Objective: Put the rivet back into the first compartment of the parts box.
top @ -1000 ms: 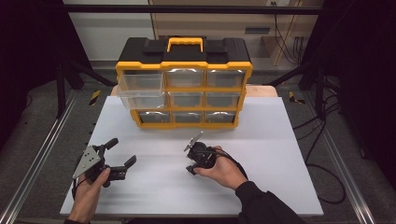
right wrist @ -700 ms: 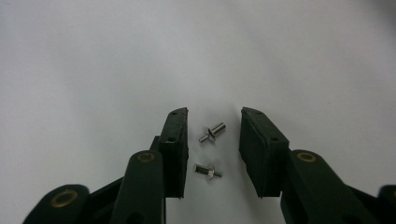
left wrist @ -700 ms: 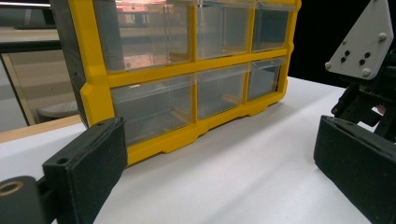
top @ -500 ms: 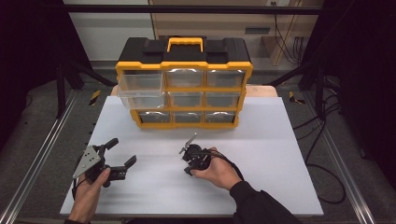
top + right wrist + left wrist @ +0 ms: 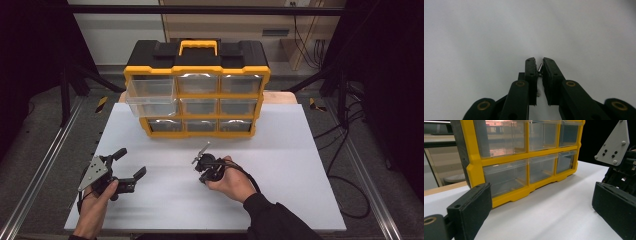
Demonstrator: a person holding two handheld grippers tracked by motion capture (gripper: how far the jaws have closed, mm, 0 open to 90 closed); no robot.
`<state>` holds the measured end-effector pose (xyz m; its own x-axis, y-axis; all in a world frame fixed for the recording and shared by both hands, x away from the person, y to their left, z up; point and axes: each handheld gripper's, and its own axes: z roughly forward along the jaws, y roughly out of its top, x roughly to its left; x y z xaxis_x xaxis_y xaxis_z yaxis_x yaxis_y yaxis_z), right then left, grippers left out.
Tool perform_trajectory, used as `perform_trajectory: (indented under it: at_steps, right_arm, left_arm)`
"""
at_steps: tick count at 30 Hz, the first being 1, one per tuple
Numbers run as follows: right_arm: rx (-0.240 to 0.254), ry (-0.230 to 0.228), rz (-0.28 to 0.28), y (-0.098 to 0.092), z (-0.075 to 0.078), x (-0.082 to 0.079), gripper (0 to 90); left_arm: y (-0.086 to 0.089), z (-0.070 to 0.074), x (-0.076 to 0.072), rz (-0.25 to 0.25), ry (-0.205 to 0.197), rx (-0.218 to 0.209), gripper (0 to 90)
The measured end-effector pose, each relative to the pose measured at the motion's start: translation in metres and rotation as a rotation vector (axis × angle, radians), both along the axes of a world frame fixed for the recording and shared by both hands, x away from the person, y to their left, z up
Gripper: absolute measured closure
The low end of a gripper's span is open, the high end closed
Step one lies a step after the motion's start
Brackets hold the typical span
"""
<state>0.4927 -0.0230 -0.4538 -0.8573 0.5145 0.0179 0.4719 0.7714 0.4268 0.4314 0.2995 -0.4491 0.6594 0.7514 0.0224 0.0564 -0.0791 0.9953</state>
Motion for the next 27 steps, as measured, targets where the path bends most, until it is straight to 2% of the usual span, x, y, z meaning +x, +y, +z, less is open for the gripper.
perform_trajectory:
  at_steps: [3,8,14,18,27]
  right_arm:
    - [0.006,0.006,-0.006,0.0005,-0.0001,-0.0002,81.5]
    - [-0.014,-0.008,0.002,0.0015,0.0003,-0.0009,82.4]
    - [-0.006,0.003,-0.008,0.0017,0.0012,-0.0014,82.7]
    - [0.005,-0.007,0.010,0.0008,0.0017,-0.0007,83.1]
    - [0.009,-0.002,0.011,-0.0001,0.0019,-0.0002,83.2]
  left_arm:
    - [-0.0001,0.0000,0.0001,-0.001,0.001,0.002,2.8]
    - [0.0000,0.0000,0.0000,-0.001,0.002,0.002,2.9]
    - [0.0001,0.0000,0.0001,-0.001,0.002,0.001,2.9]
    - [0.0001,0.0000,0.0001,-0.002,0.002,0.000,2.9]
    - [0.0001,0.0001,0.0000,-0.001,0.000,0.000,2.9]
